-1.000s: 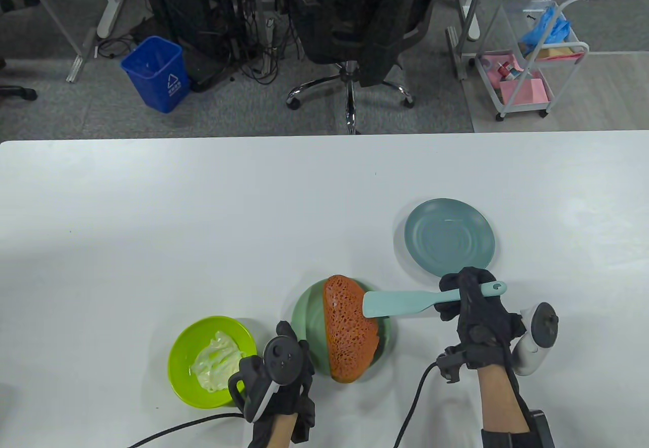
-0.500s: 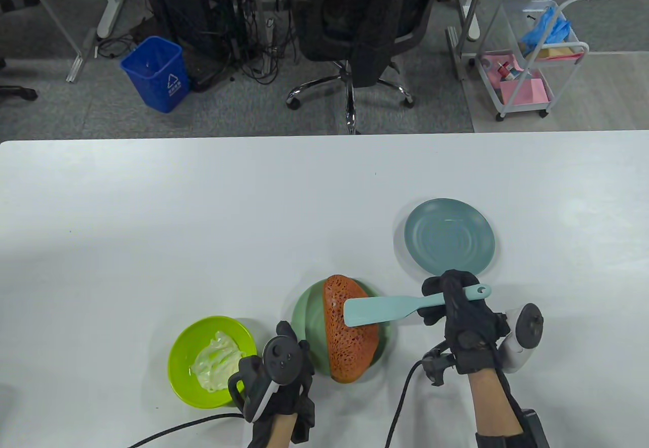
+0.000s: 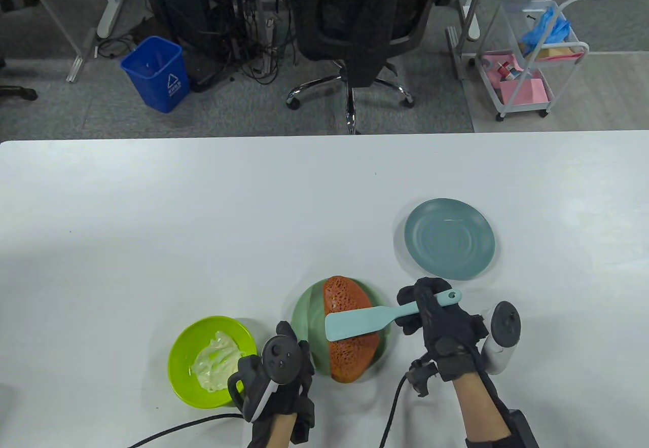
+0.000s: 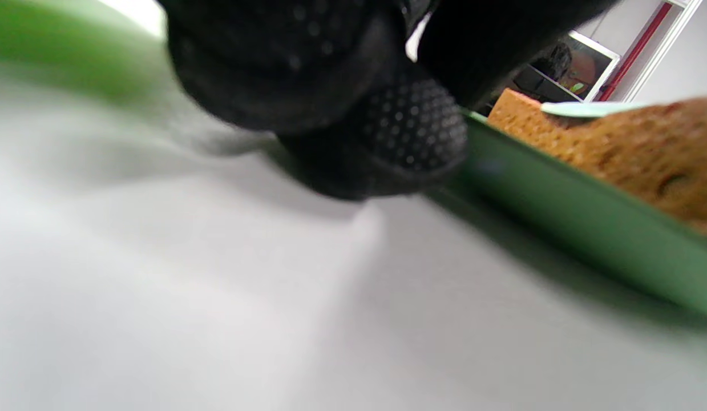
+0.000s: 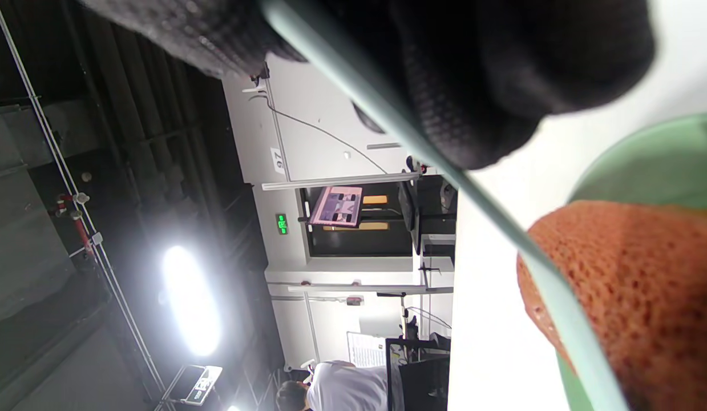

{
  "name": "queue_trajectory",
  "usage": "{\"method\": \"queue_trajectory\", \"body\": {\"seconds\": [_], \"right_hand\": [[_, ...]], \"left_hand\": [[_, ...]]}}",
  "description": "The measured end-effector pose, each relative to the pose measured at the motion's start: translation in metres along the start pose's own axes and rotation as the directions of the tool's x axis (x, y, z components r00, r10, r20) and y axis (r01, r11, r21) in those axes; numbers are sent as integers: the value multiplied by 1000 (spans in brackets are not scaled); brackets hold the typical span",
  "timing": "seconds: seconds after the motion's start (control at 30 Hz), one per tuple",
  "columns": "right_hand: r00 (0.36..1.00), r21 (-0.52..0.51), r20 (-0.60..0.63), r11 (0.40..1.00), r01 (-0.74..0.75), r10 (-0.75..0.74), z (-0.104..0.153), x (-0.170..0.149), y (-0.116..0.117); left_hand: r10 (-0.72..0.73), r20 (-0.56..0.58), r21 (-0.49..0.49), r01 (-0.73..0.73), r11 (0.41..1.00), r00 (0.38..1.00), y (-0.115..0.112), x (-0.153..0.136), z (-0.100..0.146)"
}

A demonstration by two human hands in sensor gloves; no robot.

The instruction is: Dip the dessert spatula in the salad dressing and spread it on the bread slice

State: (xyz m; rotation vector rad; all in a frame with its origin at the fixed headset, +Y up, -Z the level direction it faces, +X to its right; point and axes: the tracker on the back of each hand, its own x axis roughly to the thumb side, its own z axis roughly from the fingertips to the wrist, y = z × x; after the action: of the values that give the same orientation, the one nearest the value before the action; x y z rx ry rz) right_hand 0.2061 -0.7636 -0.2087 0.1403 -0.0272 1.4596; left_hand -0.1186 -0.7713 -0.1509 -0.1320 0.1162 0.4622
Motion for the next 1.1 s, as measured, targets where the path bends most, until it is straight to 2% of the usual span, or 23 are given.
{"method": "queue_trajectory", "body": {"seconds": [0.23, 0.43, 0.7, 0.93, 1.1], "right_hand": [[997, -35, -58, 998, 44, -46, 0, -6, -20], [996, -98, -57, 993, 66, -71, 1, -7, -38], [996, -150, -31, 986, 78, -84, 3, -6, -51], [994, -168, -6, 980, 105, -108, 4, -6, -50], [991, -115, 38, 984, 134, -131, 0, -9, -39]], "left_hand": [[4, -2, -1, -4, 1000, 1000, 0, 0, 0], [6, -1, 0, -6, 1000, 1000, 0, 0, 0], [6, 0, 2, -6, 1000, 1000, 0, -1, 0], [3, 0, 5, -3, 1000, 1000, 0, -1, 0], [3, 1, 5, -3, 1000, 1000, 0, -1, 0]]}}
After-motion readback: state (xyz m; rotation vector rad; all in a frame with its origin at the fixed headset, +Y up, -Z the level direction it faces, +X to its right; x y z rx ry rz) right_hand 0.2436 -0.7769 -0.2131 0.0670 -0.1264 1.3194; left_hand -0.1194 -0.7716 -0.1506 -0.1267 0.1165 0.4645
